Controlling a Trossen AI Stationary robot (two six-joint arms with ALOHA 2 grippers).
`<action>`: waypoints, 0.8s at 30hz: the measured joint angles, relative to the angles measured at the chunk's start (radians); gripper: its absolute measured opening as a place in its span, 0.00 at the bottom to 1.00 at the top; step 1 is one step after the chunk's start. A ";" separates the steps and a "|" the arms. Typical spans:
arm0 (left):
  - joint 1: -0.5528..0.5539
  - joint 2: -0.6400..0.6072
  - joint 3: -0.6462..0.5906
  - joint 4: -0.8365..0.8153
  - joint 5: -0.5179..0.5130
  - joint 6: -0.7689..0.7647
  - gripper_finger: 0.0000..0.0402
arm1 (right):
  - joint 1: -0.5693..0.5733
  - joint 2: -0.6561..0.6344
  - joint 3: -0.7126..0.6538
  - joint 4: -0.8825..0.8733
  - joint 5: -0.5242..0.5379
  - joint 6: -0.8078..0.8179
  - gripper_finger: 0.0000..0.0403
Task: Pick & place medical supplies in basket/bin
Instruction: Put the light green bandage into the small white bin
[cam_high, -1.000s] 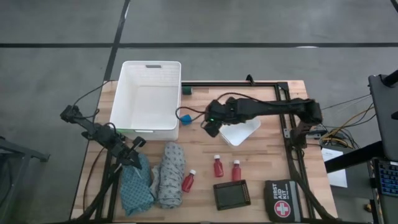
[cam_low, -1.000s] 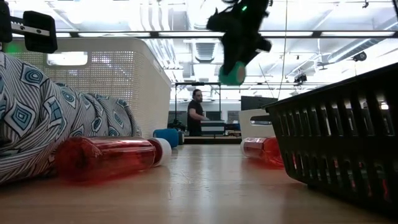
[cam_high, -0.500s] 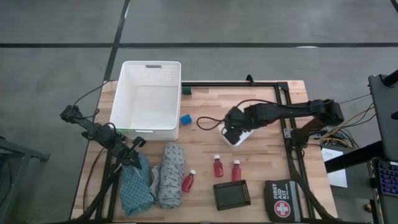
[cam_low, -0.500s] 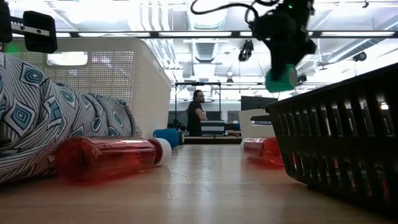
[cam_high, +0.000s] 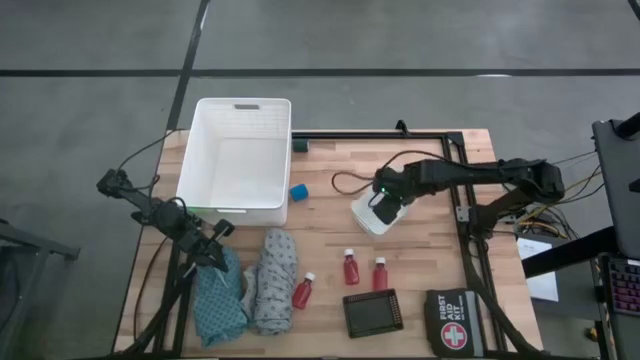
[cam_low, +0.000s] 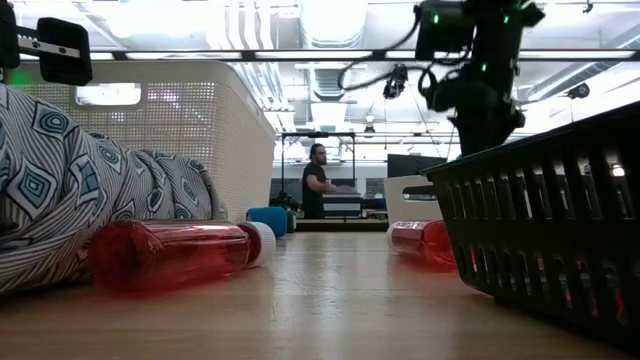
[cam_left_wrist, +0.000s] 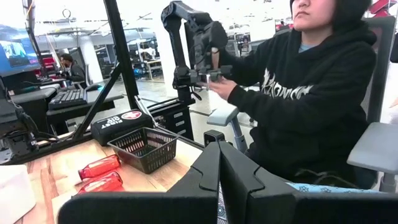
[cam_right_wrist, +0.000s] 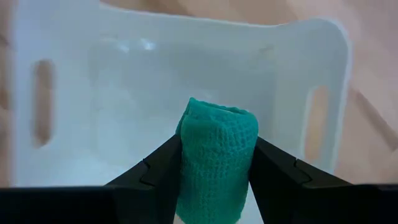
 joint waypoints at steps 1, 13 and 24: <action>0.000 0.000 0.000 0.000 0.000 0.000 0.01 | -0.020 0.000 -0.013 0.013 -0.001 -0.019 0.39; 0.000 0.000 0.000 0.000 0.000 0.000 0.01 | -0.120 0.000 -0.152 0.198 -0.073 -0.166 0.39; 0.000 0.000 0.000 0.000 0.000 0.000 0.01 | -0.121 0.001 -0.221 0.277 -0.072 -0.165 0.39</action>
